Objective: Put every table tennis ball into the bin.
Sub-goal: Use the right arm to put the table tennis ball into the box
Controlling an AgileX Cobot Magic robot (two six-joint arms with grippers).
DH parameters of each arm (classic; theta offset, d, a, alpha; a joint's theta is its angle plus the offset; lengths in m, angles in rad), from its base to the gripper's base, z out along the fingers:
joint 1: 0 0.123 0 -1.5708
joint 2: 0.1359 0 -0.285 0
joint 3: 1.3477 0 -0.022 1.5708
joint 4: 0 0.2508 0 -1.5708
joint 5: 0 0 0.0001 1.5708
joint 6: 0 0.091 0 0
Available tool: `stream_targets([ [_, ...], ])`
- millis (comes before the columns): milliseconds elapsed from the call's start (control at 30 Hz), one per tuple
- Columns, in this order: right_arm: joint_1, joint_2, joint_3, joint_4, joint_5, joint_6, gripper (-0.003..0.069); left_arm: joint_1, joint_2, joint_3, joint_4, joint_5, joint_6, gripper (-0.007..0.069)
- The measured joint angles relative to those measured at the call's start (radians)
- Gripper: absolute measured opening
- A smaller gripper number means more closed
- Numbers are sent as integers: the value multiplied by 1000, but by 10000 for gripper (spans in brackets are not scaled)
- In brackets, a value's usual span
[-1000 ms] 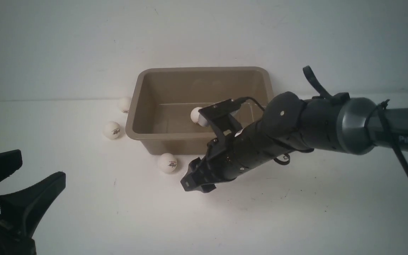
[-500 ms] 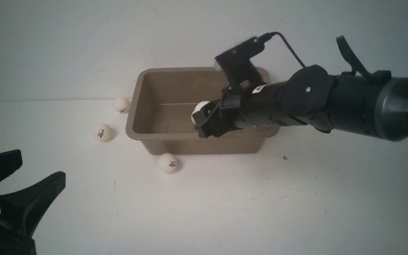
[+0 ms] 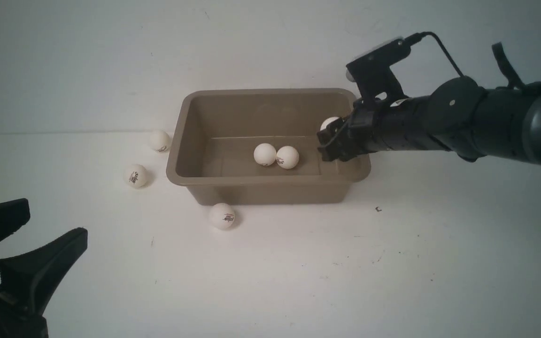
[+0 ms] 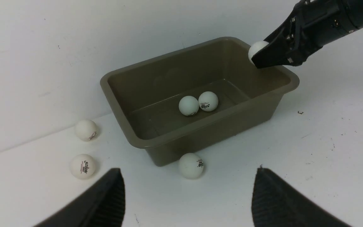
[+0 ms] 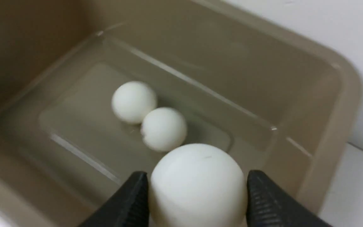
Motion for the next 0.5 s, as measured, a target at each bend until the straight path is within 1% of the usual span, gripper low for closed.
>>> stream_targets([
  [233, 0, 0, 0, 45, 13, -90, 358, 0, 0, 0, 0, 21, 0, 489],
  [300, 0, 0, 0, 58, 15, -100, 382, 0, 0, 0, 0, 34, 0, 489],
  [367, 0, 0, 0, 78, 1, -117, 451, 0, 0, 0, 0, 39, 0, 489],
  [400, 0, 0, 0, 78, -2, -119, 459, 0, 0, 0, 0, 39, 0, 489],
  [433, 0, 0, 0, 89, -19, -132, 502, 0, 0, 0, 0, 42, 0, 489],
  [500, 0, -2, 0, 96, -43, -145, 542, 0, 0, 0, 0, 45, 0, 489],
])
